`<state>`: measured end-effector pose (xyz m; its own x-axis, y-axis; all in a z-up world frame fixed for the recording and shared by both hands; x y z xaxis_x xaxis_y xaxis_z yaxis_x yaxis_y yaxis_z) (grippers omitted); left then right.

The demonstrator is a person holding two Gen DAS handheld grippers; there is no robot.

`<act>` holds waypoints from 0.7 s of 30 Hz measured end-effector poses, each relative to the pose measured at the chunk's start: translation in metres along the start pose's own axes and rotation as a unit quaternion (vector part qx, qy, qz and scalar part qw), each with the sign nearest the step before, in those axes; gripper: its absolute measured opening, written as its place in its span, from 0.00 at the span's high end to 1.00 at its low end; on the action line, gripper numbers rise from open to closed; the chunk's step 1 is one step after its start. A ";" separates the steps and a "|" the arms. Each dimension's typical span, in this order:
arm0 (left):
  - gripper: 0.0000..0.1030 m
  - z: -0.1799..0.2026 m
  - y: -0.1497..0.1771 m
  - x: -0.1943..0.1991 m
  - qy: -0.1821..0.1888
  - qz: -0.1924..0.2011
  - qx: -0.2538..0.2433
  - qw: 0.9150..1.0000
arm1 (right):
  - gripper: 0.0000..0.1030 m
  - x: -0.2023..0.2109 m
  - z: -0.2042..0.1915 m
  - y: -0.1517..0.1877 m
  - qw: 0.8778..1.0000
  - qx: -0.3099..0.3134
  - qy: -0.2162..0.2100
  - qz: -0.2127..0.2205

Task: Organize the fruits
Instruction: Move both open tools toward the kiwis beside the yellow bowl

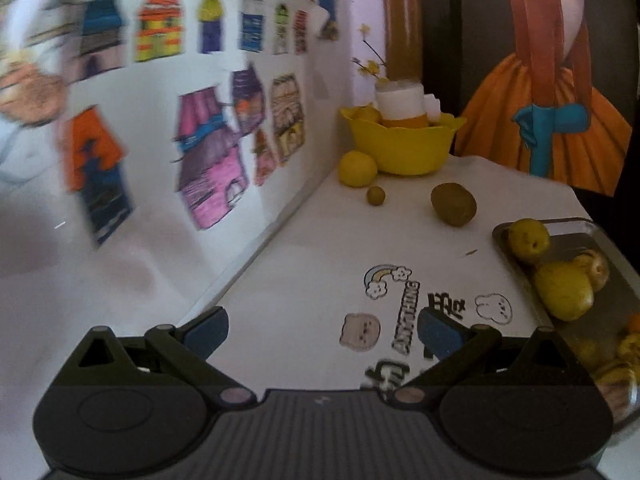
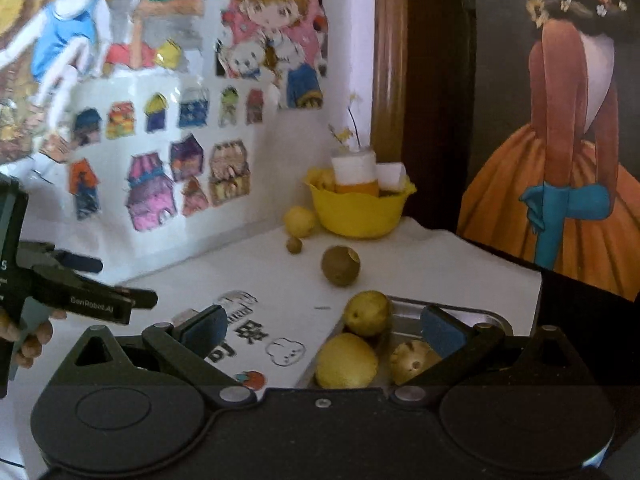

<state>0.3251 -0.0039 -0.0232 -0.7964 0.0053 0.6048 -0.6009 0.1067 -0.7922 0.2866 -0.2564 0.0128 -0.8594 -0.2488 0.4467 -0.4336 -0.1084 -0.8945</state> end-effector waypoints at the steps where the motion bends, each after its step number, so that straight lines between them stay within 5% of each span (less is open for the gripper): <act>1: 0.00 0.002 -0.003 -0.008 0.003 -0.002 -0.005 1.000 | 0.01 -0.007 0.003 -0.001 1.000 0.006 -0.002 -0.008; 7: 0.00 0.006 -0.025 -0.054 0.017 0.001 -0.018 1.000 | 0.01 -0.039 0.016 -0.015 0.999 0.032 -0.016 -0.040; 14: 0.00 0.020 -0.055 -0.118 0.057 0.007 -0.030 0.998 | 0.01 -0.102 0.028 -0.039 0.993 0.022 -0.099 -0.067; 21: 0.00 0.028 -0.079 -0.172 0.062 0.005 -0.010 0.998 | 0.01 -0.181 0.052 -0.031 0.986 0.000 -0.102 -0.129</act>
<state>0.5079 -0.0407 -0.0672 -0.7870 0.1288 0.6033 -0.5906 0.1253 -0.7972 0.4699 -0.2578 -0.0408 -0.6474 -0.4018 0.6477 -0.6308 -0.1945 -0.7512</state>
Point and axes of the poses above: each gripper's, at about its wrist camera, not at the fingertips, and x roughly against the way its jaws point, z to its right, y to its underside, the point moved 8 cm from there along -x, roughly the way its jaws point, and after that the axes turned 1 degree about -x, right-handed, at the moved point
